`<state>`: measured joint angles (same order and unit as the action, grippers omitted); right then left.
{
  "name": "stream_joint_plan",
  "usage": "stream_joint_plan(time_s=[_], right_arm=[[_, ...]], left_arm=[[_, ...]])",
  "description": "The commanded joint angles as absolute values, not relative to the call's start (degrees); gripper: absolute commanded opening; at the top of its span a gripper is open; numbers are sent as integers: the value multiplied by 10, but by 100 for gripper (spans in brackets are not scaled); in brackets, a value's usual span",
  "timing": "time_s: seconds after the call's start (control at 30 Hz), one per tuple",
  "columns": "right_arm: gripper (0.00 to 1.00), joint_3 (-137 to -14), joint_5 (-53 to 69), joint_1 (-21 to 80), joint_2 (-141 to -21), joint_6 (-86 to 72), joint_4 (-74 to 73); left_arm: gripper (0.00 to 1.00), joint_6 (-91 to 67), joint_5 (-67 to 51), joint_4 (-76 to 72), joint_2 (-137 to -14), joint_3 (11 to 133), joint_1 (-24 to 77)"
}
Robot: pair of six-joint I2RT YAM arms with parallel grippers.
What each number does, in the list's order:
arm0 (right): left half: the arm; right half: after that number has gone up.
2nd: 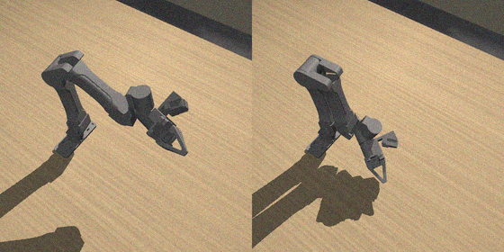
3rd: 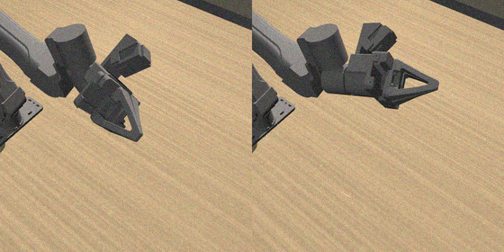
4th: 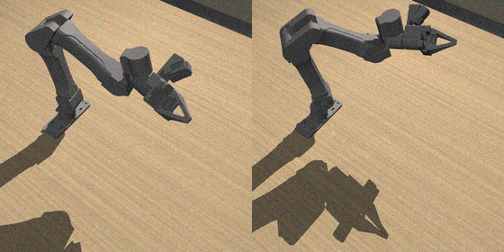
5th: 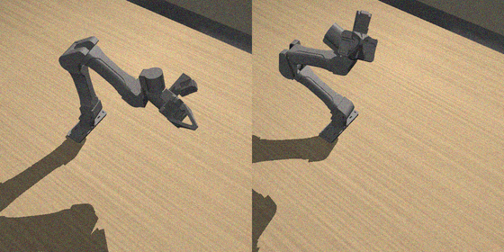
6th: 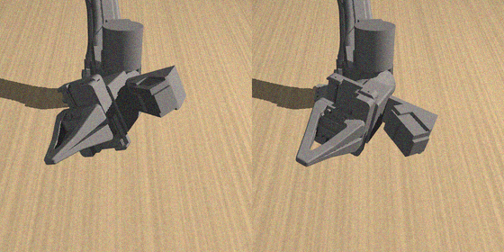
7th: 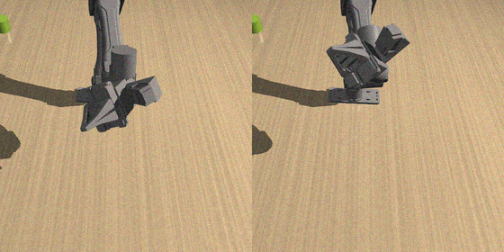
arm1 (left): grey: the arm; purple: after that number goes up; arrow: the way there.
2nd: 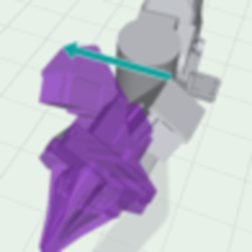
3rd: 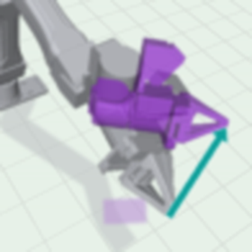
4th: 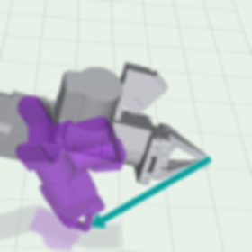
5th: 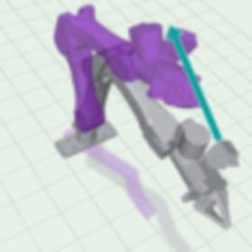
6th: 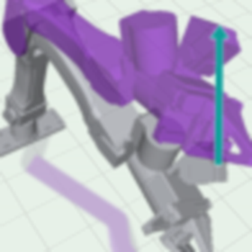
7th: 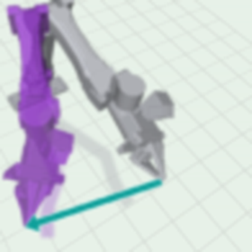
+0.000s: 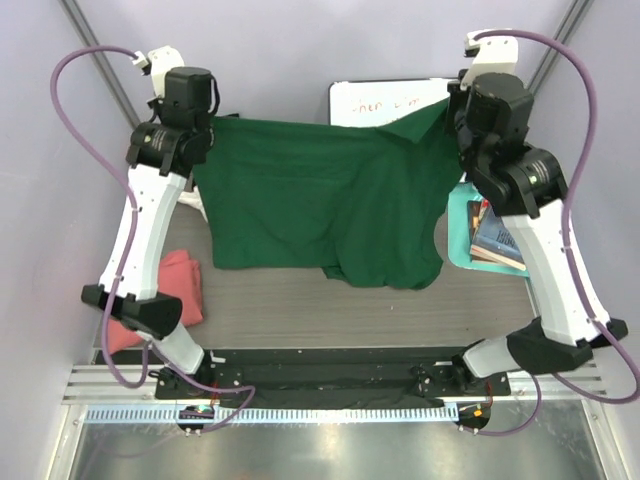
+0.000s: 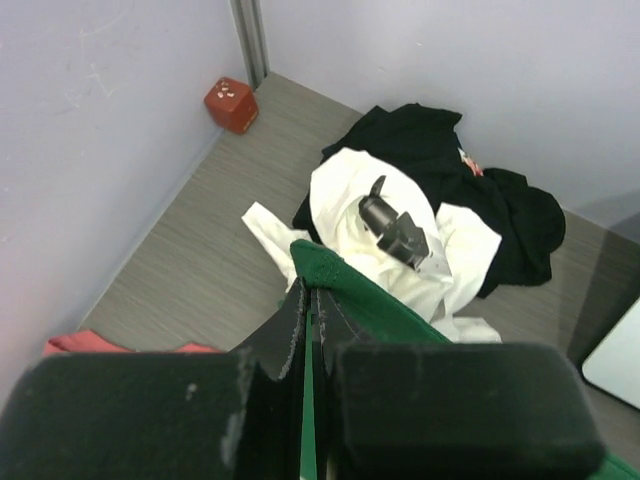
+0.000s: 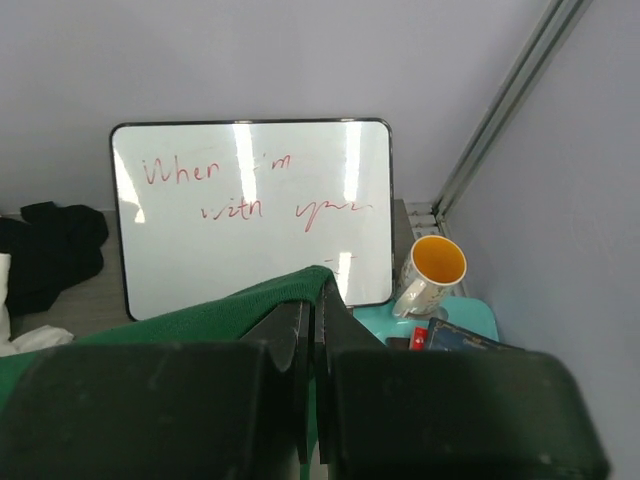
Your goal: Fold and stack the t-shirts
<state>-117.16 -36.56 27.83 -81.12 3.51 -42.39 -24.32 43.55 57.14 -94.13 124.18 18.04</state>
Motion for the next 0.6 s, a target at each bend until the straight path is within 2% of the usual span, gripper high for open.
stream_joint_plan(time_s=[0.0, 0.23, 0.4, 0.57], right_arm=[[1, -1221, -360, 241, -858, 35, -382], [1, -1325, -325, 207, -934, 38, -382], [1, -1393, -300, 195, -954, 34, -381], [1, -1394, -273, 195, -920, 34, -357]], left_arm=[[1, -224, 466, 533, -1008, 1319, 164], [0, -191, 480, 512, -1099, 1457, 154], [0, -200, 479, 498, -1085, 1449, 154], [0, -198, 483, 464, -1007, 1390, 154]])
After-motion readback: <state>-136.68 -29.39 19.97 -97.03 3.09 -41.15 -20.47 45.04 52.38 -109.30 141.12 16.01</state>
